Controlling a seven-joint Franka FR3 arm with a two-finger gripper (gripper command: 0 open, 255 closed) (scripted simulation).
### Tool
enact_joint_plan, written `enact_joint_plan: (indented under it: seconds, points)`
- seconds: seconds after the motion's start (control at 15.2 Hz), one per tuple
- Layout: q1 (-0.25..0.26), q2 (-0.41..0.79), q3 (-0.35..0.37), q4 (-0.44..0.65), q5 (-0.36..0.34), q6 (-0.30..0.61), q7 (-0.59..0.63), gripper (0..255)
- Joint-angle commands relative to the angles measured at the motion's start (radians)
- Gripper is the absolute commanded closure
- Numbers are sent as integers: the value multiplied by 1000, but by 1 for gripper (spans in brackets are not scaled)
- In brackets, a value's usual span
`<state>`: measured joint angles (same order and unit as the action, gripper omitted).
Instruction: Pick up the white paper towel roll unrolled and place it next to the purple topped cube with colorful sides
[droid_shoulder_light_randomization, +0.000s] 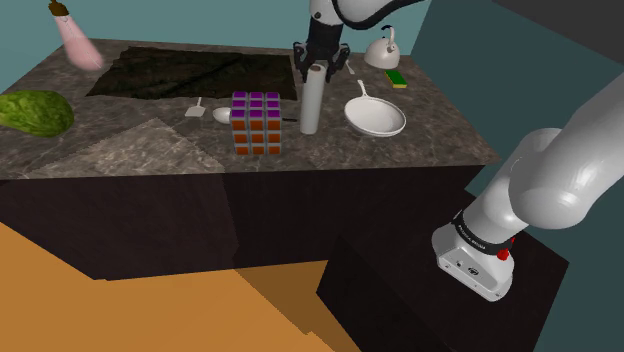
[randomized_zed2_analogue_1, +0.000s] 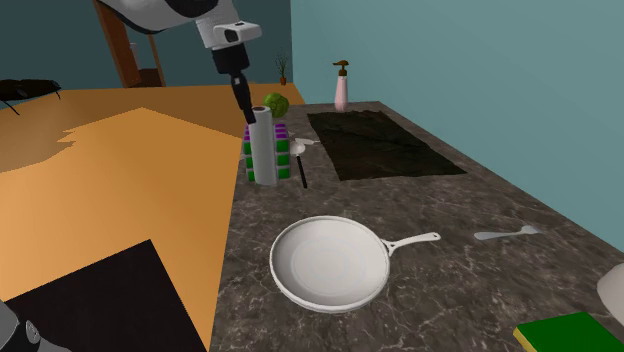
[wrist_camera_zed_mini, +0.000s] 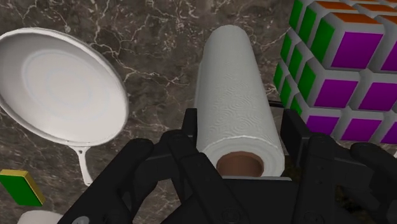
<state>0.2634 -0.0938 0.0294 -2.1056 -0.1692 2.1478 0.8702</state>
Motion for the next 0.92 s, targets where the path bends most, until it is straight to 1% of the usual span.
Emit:
enact_joint_plan:
  seconds: [0.0, 0.33, 0.4, 0.86]
  points:
    - [0, 8, 0, -20, -4, 28, 6, 255]
    - [-2, 32, 0, -63, -13, 94, 19, 255]
    - [-2, 42, -1, -77, -17, 118, 24, 255]
    - [-2, 42, -1, -77, -17, 118, 24, 255]
